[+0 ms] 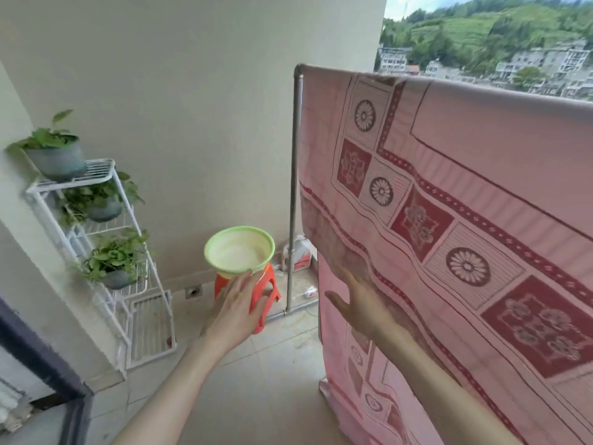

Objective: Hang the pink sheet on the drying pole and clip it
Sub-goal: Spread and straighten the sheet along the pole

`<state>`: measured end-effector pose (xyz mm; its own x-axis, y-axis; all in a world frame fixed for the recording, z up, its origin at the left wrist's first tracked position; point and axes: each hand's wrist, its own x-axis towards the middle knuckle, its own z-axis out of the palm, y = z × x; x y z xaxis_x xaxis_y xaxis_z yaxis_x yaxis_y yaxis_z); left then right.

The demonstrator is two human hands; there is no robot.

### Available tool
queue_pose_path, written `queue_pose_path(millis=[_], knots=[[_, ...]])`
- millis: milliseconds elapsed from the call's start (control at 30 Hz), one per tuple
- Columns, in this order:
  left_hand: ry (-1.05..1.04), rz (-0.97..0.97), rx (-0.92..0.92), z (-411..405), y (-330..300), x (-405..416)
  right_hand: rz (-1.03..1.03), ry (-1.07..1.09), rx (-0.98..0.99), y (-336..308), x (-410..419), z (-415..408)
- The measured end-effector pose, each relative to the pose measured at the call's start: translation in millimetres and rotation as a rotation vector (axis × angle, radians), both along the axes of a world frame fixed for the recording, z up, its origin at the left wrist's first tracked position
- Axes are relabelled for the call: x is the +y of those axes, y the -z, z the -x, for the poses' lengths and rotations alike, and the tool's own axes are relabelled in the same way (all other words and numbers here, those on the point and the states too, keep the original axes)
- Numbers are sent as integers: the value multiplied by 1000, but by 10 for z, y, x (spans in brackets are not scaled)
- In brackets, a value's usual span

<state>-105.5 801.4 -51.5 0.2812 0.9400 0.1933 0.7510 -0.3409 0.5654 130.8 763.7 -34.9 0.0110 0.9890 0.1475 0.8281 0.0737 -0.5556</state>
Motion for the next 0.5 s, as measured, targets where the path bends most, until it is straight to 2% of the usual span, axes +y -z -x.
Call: queue_pose_path(millis=[167, 367, 500], knots=[[66, -34, -26, 52, 1, 1178, 28, 48, 10, 52, 948, 161], [191, 63, 21, -121, 352, 2242, 84, 127, -32, 281, 1983, 135], [246, 67, 56, -333, 237, 3226, -15, 176, -83, 440, 3000, 32]])
